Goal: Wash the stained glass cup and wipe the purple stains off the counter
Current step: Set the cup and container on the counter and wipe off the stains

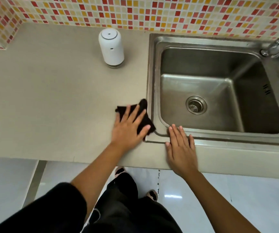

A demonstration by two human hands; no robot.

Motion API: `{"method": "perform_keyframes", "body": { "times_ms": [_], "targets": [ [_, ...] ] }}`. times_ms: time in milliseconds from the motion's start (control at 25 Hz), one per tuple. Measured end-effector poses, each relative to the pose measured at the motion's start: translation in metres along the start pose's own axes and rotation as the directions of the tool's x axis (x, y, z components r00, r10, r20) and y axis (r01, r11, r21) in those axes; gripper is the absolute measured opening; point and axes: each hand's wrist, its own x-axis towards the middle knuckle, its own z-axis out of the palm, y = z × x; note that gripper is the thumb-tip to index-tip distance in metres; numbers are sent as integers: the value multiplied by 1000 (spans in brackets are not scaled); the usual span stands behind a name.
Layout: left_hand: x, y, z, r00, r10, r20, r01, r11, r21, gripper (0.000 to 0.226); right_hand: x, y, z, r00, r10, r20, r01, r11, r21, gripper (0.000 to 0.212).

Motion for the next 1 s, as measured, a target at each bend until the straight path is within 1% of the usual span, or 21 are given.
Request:
{"method": "perform_keyframes", "body": {
  "times_ms": [80,160,200,240,280,320,360,400,480,520,560,600,640,720,760,800,840,880,920,960,1000],
  "targets": [
    [-82,-5,11,996,85,-38,-86,996,-11,53,0,0,0,1000,-4,-4,4,1000,2,56],
    [-117,-40,7,995,63,-76,-62,998,18,50,0,0,2,1000,1,-4,-1,1000,12,56],
    [-113,-58,3,994,-12,-111,14,1000,21,50,1,1,3,1000,0,-4,1,1000,14,56],
    [-98,-67,-4,981,-150,-119,151,989,-2,50,1,2,3,1000,-6,-3,6,1000,15,56],
    [-76,-70,-11,937,-328,-123,323,945,-57,47,2,2,3,1000,-11,-3,11,1000,14,57],
    [-54,-64,-15,879,-465,-108,455,884,-105,46,2,2,3,1000,-14,-3,14,1000,14,58],
    [-39,-44,-17,848,-522,-89,510,851,-129,46,2,2,4,1000,-13,-5,13,1000,13,58],
    [-33,-18,-11,857,-507,-90,490,857,-157,45,1,2,5,1000,-9,-12,9,1000,12,58],
    [-60,42,7,948,-287,-140,264,951,-164,44,-1,2,5,999,-3,-33,3,1000,11,58],
    [-88,60,12,973,-182,-143,160,976,-148,42,-1,3,5,999,-7,-35,7,1000,5,58],
    [-111,61,17,977,-131,-170,108,985,-137,41,1,3,5,999,-12,-33,12,1000,-1,59],
    [-126,50,15,979,-142,-148,116,979,-170,40,2,3,6,999,-17,-31,16,1000,-7,59],
    [-130,28,13,969,-196,-148,165,966,-198,38,2,3,6,999,-22,-27,21,1000,-11,59],
    [-117,-32,0,883,-439,-166,403,891,-211,37,1,2,5,1000,-21,-19,21,1000,-15,60],
    [-99,-64,-8,811,-564,-156,527,820,-225,39,1,2,4,1000,-19,-20,19,1000,-16,60],
    [-76,-96,-19,757,-640,-131,605,762,-232,41,1,1,3,1000,-21,-22,21,1000,-15,61],
    [-51,-122,-29,735,-668,-119,635,739,-225,43,0,1,1,1000,-23,-18,23,1000,-12,63],
    [-28,-138,-38,749,-654,-102,628,751,-202,44,-1,1,0,1000,-24,-9,24,1000,-10,65],
    [-11,-143,-45,794,-601,-89,584,795,-164,44,-2,0,-1,1000,-22,-8,22,1000,-4,66],
    [-1,-136,-45,860,-507,-62,497,858,-132,44,-3,1,-2,1000,-11,-11,12,1000,7,68],
    [-2,-123,-42,924,-379,-59,371,922,-113,43,-5,2,-3,1000,4,-23,-3,1000,11,69]
  ]
}}
